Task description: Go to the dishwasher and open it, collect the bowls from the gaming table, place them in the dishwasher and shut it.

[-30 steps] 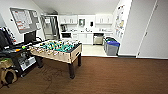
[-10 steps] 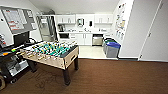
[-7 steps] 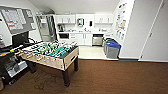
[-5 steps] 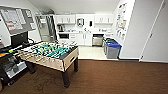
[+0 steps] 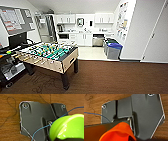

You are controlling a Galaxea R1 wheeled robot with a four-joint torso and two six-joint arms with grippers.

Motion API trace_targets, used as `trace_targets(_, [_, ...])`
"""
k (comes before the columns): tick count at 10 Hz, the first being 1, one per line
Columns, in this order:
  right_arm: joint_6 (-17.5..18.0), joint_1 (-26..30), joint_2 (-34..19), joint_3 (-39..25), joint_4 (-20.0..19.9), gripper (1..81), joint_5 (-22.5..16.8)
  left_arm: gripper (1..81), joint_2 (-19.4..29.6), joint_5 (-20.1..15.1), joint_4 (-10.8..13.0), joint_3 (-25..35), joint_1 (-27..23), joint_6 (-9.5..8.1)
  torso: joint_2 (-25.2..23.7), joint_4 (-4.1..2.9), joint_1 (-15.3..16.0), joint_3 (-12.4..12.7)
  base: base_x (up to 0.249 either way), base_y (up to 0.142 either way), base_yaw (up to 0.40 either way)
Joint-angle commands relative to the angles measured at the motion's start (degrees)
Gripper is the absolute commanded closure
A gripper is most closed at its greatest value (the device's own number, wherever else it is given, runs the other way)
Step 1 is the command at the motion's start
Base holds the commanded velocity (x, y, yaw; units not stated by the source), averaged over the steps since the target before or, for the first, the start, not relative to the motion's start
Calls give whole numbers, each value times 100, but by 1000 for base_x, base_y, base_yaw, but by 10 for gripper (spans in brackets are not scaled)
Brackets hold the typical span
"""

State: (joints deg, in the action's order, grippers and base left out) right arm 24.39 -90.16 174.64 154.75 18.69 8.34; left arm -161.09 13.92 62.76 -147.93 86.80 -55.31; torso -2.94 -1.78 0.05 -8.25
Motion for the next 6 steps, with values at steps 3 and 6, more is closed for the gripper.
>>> trace_targets(3, [-31,160,38,-33,56,811,-271,811,120,-153,61,1,-158,20,-4,0,-5,2,125,-84,0])
trace_targets(6, [-23,151,38,-33,56,811,-271,811,120,-153,61,1,-150,20,0,0,-5,0,125,-84,0])
